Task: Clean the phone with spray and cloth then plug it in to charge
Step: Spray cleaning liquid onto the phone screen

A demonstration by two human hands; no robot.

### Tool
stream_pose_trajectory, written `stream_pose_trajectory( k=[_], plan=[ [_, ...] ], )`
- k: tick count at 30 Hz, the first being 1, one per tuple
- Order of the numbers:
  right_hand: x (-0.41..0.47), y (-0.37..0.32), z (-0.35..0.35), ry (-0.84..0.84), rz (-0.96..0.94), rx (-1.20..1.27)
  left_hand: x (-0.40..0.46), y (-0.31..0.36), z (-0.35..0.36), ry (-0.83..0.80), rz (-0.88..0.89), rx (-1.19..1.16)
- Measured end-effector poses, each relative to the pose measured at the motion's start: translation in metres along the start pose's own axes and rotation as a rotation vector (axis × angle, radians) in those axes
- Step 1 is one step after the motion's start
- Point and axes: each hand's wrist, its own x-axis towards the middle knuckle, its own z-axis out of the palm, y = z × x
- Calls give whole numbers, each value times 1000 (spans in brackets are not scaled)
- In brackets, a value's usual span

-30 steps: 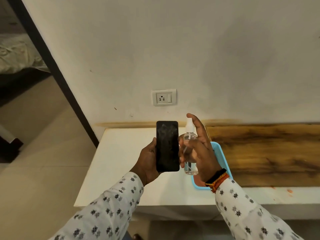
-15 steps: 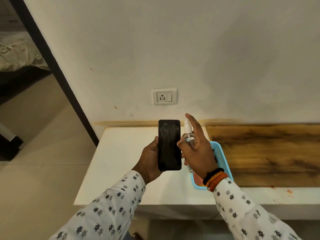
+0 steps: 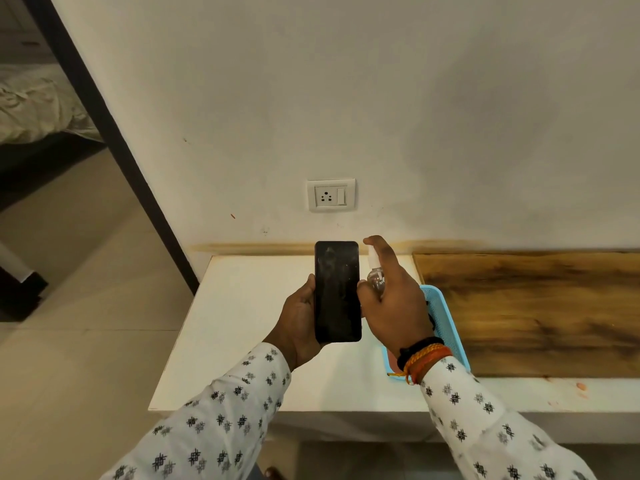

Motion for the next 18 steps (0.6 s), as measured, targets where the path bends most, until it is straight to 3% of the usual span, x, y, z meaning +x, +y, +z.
stream_pose_trajectory(
  k=[9,18],
  plan=[
    [-2,4,-1,53,-1,17,2,-2,-1,-33,6,-47],
    [-44,10,6,-53,45,-1,6,4,0,-57,29,-44]
  ],
)
